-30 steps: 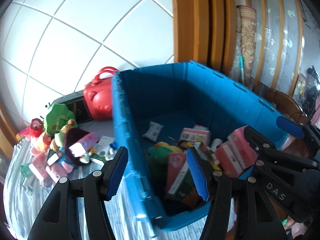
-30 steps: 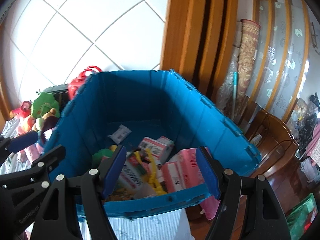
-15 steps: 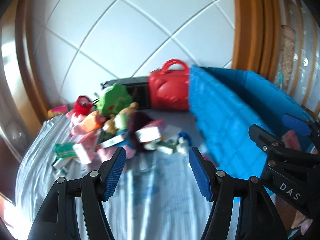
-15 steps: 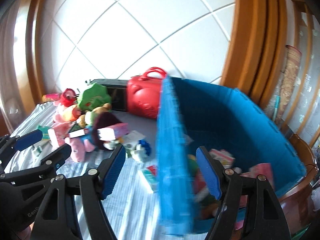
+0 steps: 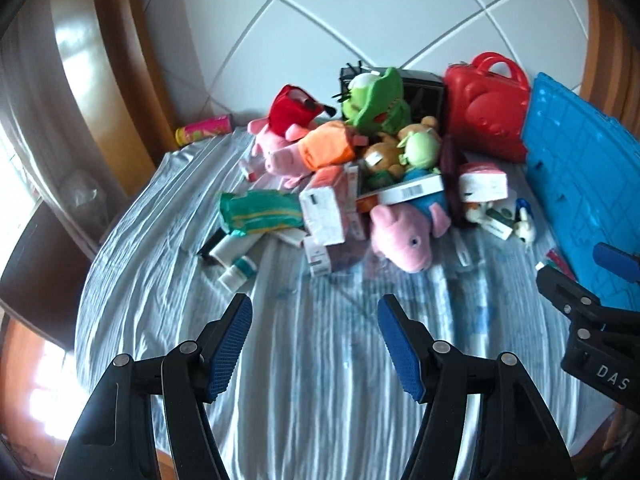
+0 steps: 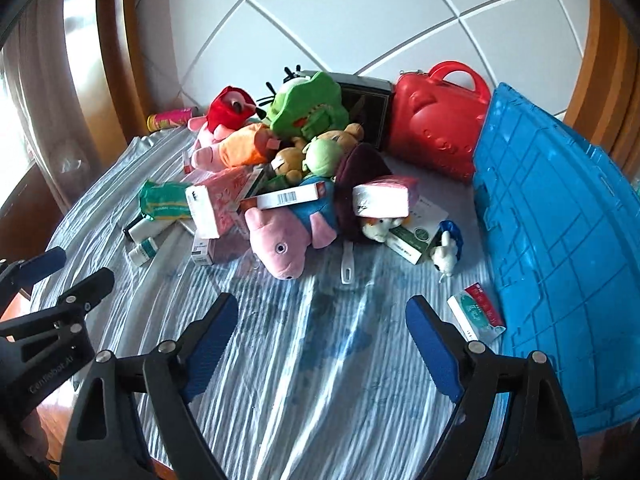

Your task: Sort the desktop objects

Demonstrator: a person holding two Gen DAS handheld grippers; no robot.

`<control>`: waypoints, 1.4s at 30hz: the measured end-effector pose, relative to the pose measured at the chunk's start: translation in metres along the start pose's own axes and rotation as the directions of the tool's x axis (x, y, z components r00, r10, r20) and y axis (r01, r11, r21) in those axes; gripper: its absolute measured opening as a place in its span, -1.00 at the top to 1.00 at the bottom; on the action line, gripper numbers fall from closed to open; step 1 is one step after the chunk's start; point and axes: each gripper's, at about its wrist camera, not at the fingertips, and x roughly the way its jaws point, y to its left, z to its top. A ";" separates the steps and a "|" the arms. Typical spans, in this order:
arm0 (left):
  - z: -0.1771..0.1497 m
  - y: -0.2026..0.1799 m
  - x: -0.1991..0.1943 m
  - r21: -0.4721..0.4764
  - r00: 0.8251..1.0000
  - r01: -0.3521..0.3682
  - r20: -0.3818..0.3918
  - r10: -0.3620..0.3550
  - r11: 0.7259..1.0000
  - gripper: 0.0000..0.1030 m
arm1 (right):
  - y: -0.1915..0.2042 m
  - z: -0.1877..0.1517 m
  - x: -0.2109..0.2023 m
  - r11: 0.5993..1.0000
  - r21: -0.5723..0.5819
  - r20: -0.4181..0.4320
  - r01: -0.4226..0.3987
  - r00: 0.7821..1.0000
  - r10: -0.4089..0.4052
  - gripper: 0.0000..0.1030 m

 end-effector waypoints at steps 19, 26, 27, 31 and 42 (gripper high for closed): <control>0.078 0.019 0.094 0.056 0.998 0.029 -0.061 -0.025 0.998 -0.27 | -0.009 0.056 0.091 0.997 0.078 -0.095 0.029 0.995 -0.022 -0.68; 0.149 0.029 0.156 0.080 0.996 0.035 -0.085 -0.028 0.996 -0.27 | -0.016 0.121 0.139 0.993 0.111 -0.118 0.043 0.993 -0.030 -0.68; 0.160 0.030 0.164 0.083 0.996 0.037 -0.088 -0.030 0.996 -0.27 | -0.018 0.135 0.146 0.993 0.109 -0.113 0.035 0.993 -0.023 -0.68; 0.207 0.026 0.195 0.080 0.997 0.045 -0.070 -0.039 0.996 -0.27 | -0.025 0.184 0.175 0.995 0.090 -0.099 0.039 0.995 -0.030 -0.68; 0.299 -0.031 0.325 0.128 0.991 0.070 -0.122 -0.055 0.989 -0.29 | -0.045 0.267 0.300 0.996 0.071 -0.202 0.051 0.979 -0.036 -0.69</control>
